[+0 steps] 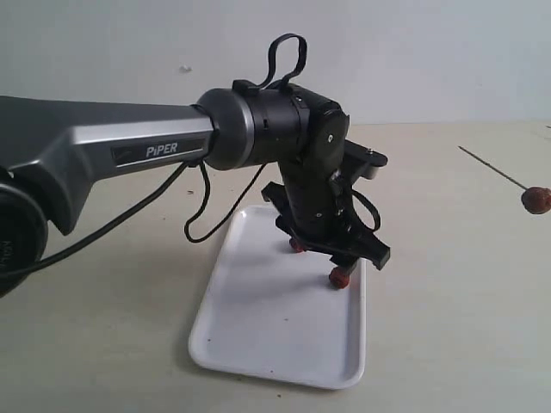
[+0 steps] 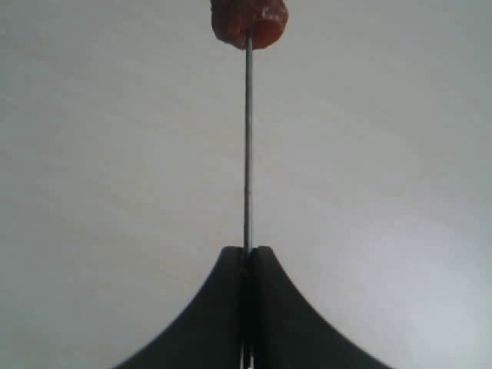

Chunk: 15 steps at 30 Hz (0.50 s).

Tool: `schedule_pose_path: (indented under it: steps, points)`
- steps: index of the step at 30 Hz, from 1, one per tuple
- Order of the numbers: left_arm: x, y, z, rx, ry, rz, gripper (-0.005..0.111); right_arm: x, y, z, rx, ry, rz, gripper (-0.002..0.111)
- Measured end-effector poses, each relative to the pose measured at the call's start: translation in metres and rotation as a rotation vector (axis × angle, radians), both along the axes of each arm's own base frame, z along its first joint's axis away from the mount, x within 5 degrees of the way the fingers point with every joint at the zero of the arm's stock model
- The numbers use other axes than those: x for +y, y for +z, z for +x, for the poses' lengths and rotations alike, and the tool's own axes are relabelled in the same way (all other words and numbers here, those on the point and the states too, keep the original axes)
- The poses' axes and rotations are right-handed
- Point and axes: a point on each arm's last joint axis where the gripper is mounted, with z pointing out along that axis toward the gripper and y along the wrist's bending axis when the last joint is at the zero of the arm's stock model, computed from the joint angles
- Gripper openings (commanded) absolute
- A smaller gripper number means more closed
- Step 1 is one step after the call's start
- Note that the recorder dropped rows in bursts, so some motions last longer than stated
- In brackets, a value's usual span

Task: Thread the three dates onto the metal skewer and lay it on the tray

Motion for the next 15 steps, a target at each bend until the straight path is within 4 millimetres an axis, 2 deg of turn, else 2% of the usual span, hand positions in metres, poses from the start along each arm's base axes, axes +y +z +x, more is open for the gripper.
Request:
schedule_pose_path:
  steps: [15]
  points:
    - [-0.0091, -0.0003, -0.007, -0.012, -0.02, -0.021, 0.063, 0.0, 0.0, 0.0, 0.0, -0.002, 0.001, 0.0]
